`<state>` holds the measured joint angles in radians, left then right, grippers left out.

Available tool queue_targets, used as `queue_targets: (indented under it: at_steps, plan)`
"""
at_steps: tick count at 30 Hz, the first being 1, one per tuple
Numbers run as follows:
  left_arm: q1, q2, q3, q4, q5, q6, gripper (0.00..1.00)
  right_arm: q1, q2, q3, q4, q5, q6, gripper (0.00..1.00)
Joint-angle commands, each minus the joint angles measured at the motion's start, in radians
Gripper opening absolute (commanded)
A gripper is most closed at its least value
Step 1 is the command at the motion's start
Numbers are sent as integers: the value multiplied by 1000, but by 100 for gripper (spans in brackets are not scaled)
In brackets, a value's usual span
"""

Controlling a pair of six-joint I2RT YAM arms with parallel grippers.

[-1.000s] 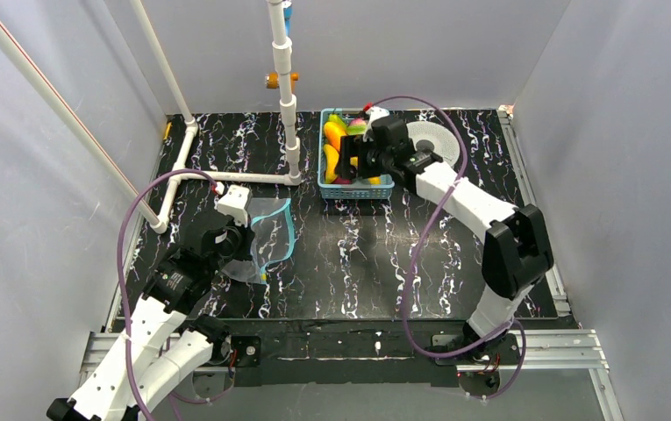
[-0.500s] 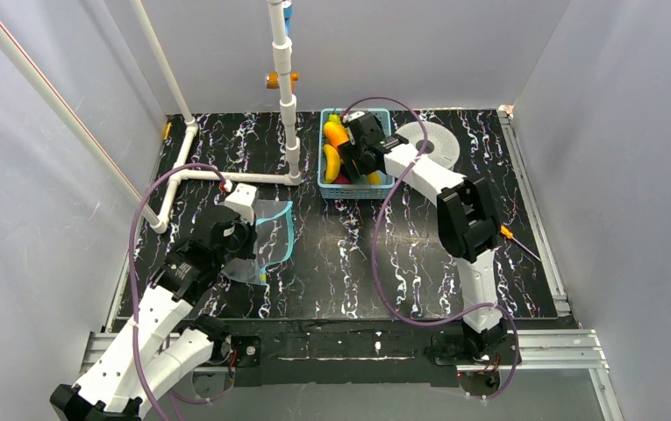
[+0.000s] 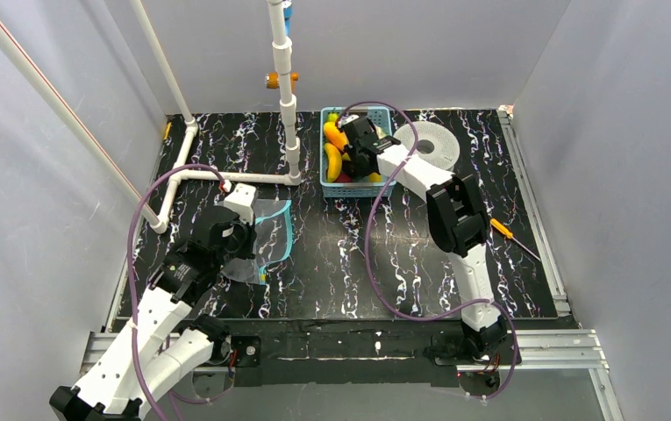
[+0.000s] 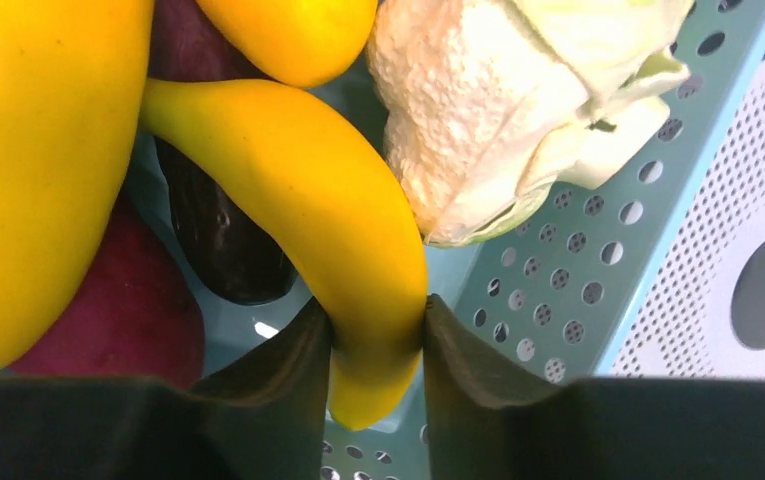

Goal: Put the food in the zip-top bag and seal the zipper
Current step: Pick up the fake fruit from the bin, then place the fake fruit in the zipper food storage bag.

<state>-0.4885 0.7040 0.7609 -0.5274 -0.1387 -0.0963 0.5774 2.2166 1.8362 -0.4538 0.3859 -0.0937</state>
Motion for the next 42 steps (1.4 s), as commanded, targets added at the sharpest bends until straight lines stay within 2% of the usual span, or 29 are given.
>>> queue_targets:
  at_steps: [1, 3, 6, 11, 20, 24, 28, 29, 34, 39, 42]
  plan:
    - [-6, -19, -2, 3, -3, 7, 0, 1, 26, 91, 15, 43, -29, 22]
    - [-5, -24, -3, 3, 0, 6, 0, 3, -6, 152, -53, 76, -26, 10]
    - [-5, -20, -5, 3, 2, 6, 0, 4, -86, 150, -73, 32, -16, 9]
    - [-5, -19, -2, -4, 1, 6, 0, 4, -203, 110, -110, -7, 44, 1]
    - [-8, -37, -2, -22, -13, -2, 0, 13, -418, -130, -85, -157, 179, 1]
    - [-7, -34, 0, -22, 3, -3, 0, 24, -465, -164, -120, -191, 223, 1]
    - [-9, -31, 1, -22, 18, -2, 0, 65, -524, -244, -120, -428, 324, 1]
    - [-9, -33, 2, -21, 19, -2, 0, 92, -542, -270, -107, -445, 336, 1]
    - [-10, -47, -1, -20, 21, -3, 0, 278, -580, -295, -193, -270, 294, 1]
    - [-12, -45, 1, -20, 45, -1, 0, 423, -618, -357, -226, -199, 266, 1]
    - [-12, -47, 3, -20, 47, 0, 0, 479, -611, -338, -249, -141, 264, 1]
